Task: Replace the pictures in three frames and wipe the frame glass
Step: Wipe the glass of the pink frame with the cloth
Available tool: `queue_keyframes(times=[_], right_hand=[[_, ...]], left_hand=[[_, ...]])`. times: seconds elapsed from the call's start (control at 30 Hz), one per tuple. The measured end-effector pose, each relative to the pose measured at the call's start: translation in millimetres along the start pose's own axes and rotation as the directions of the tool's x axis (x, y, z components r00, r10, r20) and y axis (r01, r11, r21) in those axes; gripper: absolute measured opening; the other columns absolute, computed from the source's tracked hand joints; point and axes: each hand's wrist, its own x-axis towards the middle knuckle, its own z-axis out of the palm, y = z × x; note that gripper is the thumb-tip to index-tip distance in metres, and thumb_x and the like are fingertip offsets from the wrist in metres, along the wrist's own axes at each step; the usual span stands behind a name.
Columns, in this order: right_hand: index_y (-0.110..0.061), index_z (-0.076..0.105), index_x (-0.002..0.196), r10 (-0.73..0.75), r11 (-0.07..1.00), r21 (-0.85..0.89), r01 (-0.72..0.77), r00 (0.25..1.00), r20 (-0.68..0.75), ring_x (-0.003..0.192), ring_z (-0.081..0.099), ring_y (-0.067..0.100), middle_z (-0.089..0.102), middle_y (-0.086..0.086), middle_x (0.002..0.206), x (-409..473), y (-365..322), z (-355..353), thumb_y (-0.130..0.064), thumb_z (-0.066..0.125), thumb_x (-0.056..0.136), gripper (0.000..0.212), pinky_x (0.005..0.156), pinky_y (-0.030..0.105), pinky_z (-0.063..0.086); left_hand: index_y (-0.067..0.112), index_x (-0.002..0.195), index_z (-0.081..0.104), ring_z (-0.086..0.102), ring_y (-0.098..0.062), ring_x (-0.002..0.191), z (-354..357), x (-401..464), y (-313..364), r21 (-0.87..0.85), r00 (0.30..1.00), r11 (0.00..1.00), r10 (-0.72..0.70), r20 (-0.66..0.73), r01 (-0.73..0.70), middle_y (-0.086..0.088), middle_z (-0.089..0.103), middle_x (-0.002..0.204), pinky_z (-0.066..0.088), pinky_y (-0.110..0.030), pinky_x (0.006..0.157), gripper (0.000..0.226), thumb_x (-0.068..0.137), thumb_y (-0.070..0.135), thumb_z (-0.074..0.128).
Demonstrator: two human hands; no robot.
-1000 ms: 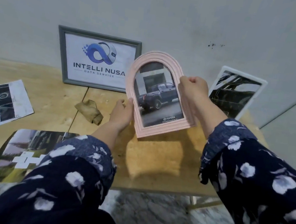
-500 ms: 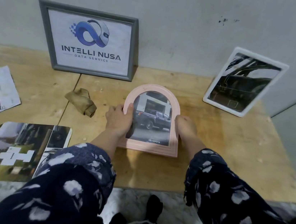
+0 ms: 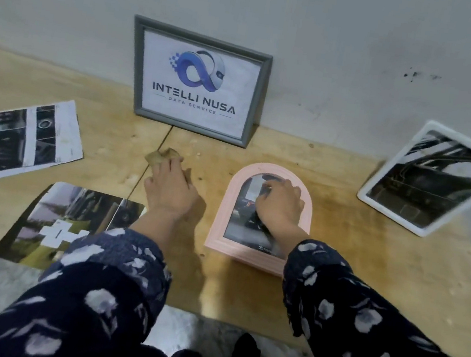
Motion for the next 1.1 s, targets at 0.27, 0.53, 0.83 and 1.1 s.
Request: queue_keyframes(times=[0.27,0.53,0.83,1.1], right_hand=[[-0.026,0.06,0.121,-0.387,0.922,0.1,0.374,0.896,0.217,0.119,0.048,0.026,0.058,0.003,0.126,9.6,-104.3,54.2,-0.019,0.046,0.088,0.037,0.097,0.042,0.044],[-0.017,0.047,0.136,-0.412,0.911,0.111,0.398,0.891,0.189,0.119,0.048,0.029,0.049,0.009,0.132,33.0,-152.8,94.9,-0.034,0.052,0.091,0.048,0.101,0.04,0.042],[-0.021,0.064,0.1,-0.22,0.952,0.252,0.175,0.961,0.166,0.09,0.061,0.028,0.062,0.004,0.101,29.0,-154.4,109.8,-0.027,0.05,0.075,0.029,0.076,0.036,0.054],[-0.027,0.05,0.101,-0.103,0.796,0.606,0.002,0.986,0.133,0.074,0.067,0.021,0.068,-0.001,0.088,14.6,-119.1,49.3,-0.026,0.052,0.077,0.024,0.074,0.042,0.057]], left_hand=[[0.012,0.154,-0.007,-0.009,-0.018,0.149,-28.5,8.5,-71.9,0.376,0.872,0.926,-0.162,0.461,-0.027,-0.001,-0.013,0.162,0.0,-0.056,0.117,0.101,0.088,0.066,0.045],[0.009,0.154,-0.008,-0.009,-0.019,0.149,-25.5,11.0,-71.3,0.443,0.853,0.895,-0.19,0.486,-0.054,-0.004,-0.014,0.162,-0.001,-0.054,0.118,0.106,0.085,0.066,0.05],[0.01,0.153,-0.009,-0.012,-0.019,0.149,-23.0,10.7,-75.1,0.434,0.863,0.899,-0.178,0.473,-0.052,-0.003,-0.015,0.161,-0.005,-0.058,0.116,0.106,0.086,0.067,0.049],[0.011,0.154,-0.008,-0.012,-0.02,0.149,-27.3,8.0,-75.3,0.399,0.858,0.915,-0.162,0.487,-0.054,-0.004,-0.016,0.161,-0.006,-0.061,0.115,0.105,0.085,0.064,0.05]])
